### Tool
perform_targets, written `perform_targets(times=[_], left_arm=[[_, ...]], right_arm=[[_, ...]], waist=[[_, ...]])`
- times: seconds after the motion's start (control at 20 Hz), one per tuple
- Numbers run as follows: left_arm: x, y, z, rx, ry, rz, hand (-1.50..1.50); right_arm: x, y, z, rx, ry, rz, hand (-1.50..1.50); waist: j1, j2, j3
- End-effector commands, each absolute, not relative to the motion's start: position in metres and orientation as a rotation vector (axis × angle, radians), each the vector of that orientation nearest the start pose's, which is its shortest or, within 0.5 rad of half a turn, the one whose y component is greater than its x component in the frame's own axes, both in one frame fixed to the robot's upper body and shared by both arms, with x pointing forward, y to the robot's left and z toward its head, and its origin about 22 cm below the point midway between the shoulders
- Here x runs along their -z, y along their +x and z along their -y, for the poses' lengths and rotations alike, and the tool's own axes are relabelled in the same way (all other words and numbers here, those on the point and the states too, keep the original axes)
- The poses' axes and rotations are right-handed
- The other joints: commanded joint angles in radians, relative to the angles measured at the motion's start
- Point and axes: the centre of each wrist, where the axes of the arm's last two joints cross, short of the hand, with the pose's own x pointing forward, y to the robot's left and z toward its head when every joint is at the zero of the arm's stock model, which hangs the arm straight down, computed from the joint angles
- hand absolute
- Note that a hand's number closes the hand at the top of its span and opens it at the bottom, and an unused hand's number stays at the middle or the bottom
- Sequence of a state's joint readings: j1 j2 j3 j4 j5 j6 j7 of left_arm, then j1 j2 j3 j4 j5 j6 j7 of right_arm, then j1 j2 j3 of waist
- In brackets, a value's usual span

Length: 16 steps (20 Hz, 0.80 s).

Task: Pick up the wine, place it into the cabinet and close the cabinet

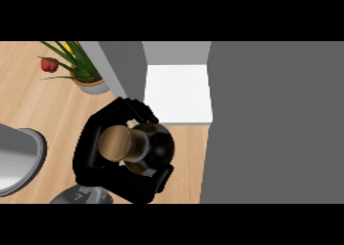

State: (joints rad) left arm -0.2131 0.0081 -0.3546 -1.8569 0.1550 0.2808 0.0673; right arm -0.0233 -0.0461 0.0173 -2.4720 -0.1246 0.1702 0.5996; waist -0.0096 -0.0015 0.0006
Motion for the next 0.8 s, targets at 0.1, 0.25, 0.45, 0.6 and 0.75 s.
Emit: perform_targets(times=[0.1,0.25,0.45,0.6,0.75], left_arm=[[-0.123,0.253,-0.088,-0.001,-0.328,1.9,1.5],[-0.131,0.251,-0.072,0.001,-0.289,1.904,1.5],[-0.145,0.269,-0.056,-0.033,-0.262,1.921,1.5],[-0.121,0.277,-0.062,-0.041,-0.241,1.928,1.5],[-0.12,0.269,-0.042,-0.019,-0.201,1.931,1.5]], right_arm=[[-0.207,0.13,0.214,-0.265,0.259,1.924,-1.5],[-0.207,0.141,0.24,-0.271,0.206,1.936,-1.5],[-0.208,0.136,0.227,-0.271,0.211,1.938,-1.5],[-0.214,0.139,0.225,-0.261,0.226,1.933,-1.5],[-0.219,0.135,0.23,-0.272,0.213,1.921,-1.5]], waist=[[-0.002,0.0,-0.001],[-0.001,0.001,0.0],[-0.003,0.001,0.0],[-0.001,0.002,-0.001],[-0.005,0.001,-0.001]])
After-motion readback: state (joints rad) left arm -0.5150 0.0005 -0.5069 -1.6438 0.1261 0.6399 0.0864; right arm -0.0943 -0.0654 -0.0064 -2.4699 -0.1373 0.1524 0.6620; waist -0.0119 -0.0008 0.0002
